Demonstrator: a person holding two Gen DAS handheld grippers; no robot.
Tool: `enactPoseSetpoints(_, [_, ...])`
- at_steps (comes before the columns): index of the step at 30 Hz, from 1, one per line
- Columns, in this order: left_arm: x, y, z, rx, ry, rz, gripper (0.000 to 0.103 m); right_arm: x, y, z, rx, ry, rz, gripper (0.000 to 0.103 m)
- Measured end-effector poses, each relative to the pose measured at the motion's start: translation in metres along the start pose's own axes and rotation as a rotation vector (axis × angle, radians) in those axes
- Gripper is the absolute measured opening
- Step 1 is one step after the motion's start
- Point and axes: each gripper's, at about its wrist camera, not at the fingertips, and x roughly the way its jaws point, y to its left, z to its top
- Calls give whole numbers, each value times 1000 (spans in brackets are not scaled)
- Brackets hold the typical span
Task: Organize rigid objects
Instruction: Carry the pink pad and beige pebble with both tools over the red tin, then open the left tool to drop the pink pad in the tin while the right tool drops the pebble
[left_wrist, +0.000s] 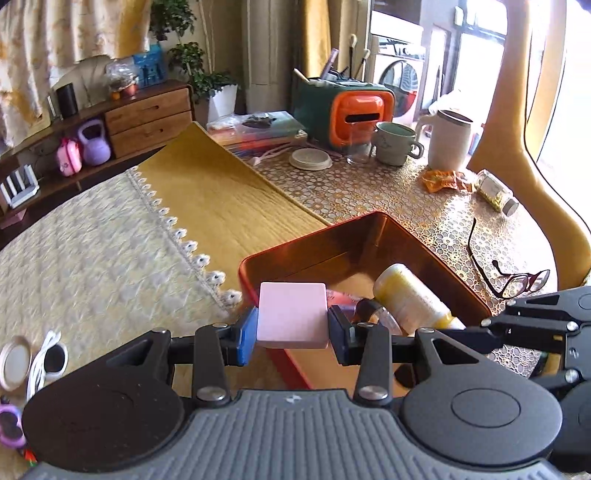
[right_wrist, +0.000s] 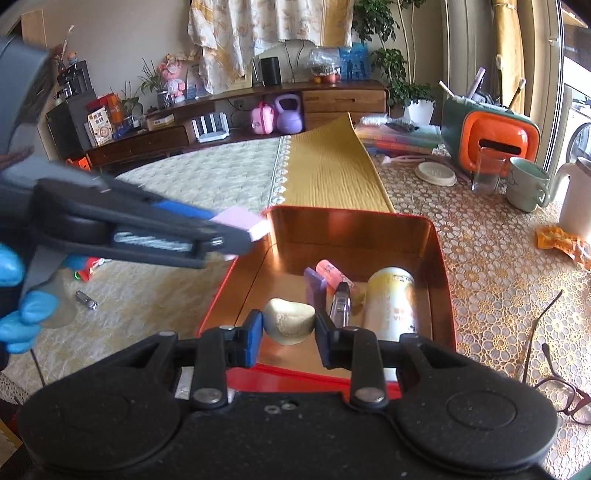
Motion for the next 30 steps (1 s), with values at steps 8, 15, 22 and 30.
enactPoseSetpoints(8, [45, -19, 22, 65, 38, 19, 40, 15, -6, 1, 5, 48, 12, 29])
enactPoseSetpoints(15, [76, -28, 34, 76, 77, -1, 40, 24, -7, 0, 10, 75, 20, 29])
enactPoseSetpoints(22, [101, -36, 42, 60, 124, -27, 40, 33, -8, 2, 18, 108, 14, 30])
enactPoseSetpoints(30, [116, -36, 43, 35, 162, -39, 40, 42, -9, 1, 21, 131, 3, 30])
